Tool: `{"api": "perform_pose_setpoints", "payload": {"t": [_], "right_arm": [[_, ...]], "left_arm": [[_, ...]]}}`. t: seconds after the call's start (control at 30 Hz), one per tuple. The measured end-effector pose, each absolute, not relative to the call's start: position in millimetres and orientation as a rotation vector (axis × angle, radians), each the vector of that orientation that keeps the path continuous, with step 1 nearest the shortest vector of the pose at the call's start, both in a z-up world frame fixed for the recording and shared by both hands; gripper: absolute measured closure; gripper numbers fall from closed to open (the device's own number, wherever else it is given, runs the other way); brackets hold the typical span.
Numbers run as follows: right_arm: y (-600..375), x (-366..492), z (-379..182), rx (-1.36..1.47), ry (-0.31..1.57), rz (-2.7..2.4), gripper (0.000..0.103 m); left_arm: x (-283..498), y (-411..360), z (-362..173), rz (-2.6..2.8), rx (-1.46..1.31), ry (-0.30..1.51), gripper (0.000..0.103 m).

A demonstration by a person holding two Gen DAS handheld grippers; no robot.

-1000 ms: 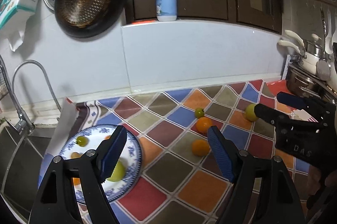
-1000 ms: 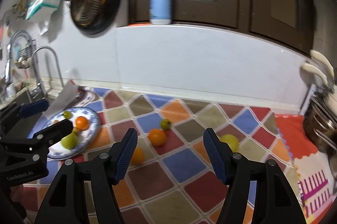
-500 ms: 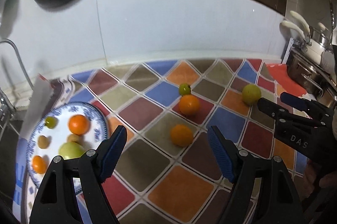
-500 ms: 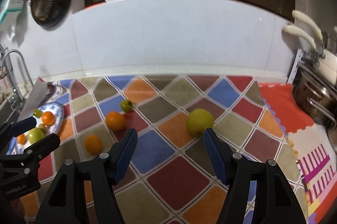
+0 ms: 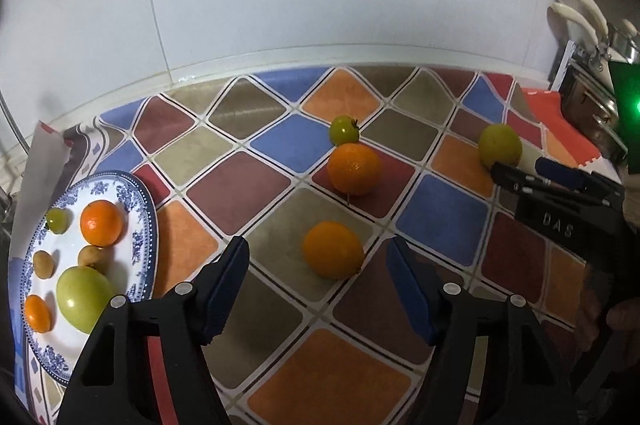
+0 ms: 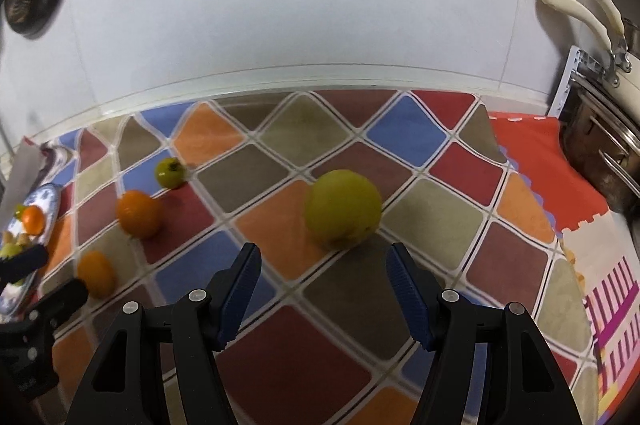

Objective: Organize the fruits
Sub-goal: 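Grasp a mandarin with the left tool while the right tool grasps the yellow-green citrus, then carry the mandarin and yellow-green citrus in both tools over the plate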

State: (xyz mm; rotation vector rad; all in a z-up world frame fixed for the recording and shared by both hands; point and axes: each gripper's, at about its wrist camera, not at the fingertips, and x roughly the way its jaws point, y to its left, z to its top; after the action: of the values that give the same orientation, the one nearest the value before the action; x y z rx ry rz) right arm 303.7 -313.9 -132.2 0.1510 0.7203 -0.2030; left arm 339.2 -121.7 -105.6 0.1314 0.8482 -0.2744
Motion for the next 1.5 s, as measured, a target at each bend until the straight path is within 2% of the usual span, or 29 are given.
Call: {"api": "perform_pose_setpoints", "payload": {"t": [0.2,0.43,0.6,0.67,0.73,0.8,1.5], "right_arm": [[-323,323,-140,0.136,0.747,-0.211,0.037],[-328,340,-145,0.167,0.792,-0.198,0.037],[-327,344,-140,0.149,0.774,-0.21,0.038],[-326,345,-140,0.143,0.772,-0.207,0.039],[-327,346,-141,0.145,0.779,-0.207,0.048],[-328,347,-141,0.151,0.777,-0.21,0.051],[-294,292,-120,0.168,0.745,-0.12,0.052]], "left_arm": [[349,-126,-115,-0.27,0.136,0.873,0.042],[355,-131,-121,-0.291,0.135,0.9,0.059],[357,-131,-123,-0.308,0.126,0.91,0.066],[358,-131,-123,-0.312,0.129,0.909,0.066],[358,-131,-122,-0.314,0.133,0.908,0.066],[357,-131,-122,-0.316,0.136,0.907,0.067],[339,-113,-107,-0.379,0.122,0.846,0.067]]}}
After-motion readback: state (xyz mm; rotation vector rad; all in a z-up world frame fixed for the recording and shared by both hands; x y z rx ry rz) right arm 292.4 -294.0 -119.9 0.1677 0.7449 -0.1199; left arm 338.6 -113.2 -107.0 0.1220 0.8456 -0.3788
